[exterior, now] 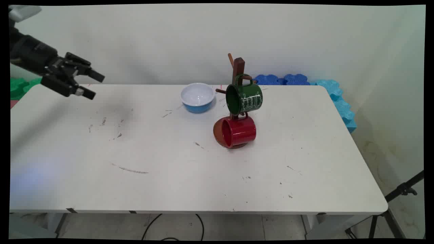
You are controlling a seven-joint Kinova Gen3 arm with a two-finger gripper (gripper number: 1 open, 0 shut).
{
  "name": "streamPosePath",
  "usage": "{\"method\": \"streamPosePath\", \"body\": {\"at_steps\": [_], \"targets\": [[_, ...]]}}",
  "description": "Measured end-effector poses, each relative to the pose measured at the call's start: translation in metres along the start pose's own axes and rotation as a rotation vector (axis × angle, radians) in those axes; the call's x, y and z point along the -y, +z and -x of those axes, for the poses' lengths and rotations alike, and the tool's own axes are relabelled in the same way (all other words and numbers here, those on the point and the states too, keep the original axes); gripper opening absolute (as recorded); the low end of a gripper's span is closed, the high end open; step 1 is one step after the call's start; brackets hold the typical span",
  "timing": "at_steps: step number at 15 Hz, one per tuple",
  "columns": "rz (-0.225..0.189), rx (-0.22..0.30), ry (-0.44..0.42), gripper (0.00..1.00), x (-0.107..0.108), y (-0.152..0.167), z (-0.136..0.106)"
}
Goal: Pick up the green mug from the rack
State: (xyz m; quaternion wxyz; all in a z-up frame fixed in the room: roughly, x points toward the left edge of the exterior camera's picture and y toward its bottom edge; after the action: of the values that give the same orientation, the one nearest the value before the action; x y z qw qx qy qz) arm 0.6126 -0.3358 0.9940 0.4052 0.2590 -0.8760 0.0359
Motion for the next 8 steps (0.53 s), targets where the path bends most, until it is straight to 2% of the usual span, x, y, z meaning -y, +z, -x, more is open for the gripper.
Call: {"method": "streamPosePath", "body": {"at_steps": [5,8], "targets": [[-0.005,-0.069,-0.062,1.0,-0.02,0.034,-0.043],[-0.015,-0.109,-0.113,1.0,-0.034,0.066,-0.076]]}}
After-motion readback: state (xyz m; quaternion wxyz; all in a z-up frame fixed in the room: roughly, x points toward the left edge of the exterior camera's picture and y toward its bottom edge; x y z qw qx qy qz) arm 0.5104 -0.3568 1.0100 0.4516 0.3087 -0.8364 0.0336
